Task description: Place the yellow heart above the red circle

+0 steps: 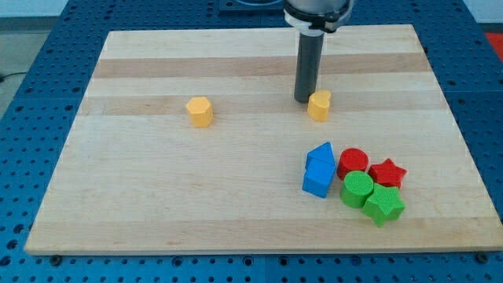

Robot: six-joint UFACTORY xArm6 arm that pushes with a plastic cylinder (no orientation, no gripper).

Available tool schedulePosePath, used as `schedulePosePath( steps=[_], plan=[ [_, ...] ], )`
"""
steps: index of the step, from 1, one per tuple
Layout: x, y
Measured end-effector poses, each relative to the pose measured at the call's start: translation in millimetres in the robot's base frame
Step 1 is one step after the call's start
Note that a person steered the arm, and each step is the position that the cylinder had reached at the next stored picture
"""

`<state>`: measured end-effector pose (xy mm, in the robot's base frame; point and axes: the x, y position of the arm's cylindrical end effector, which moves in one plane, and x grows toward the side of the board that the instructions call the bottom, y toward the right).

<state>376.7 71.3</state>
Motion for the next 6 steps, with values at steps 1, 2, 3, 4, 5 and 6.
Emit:
schedulePosePath(
  steps=[1,2,3,4,5,6],
  plan=[
    [0.0,3.3],
    [0.0,11.5],
    [0.0,44.7],
    [19.8,56.8],
    [46.4,56.8],
    [77.0,56.8]
  ],
)
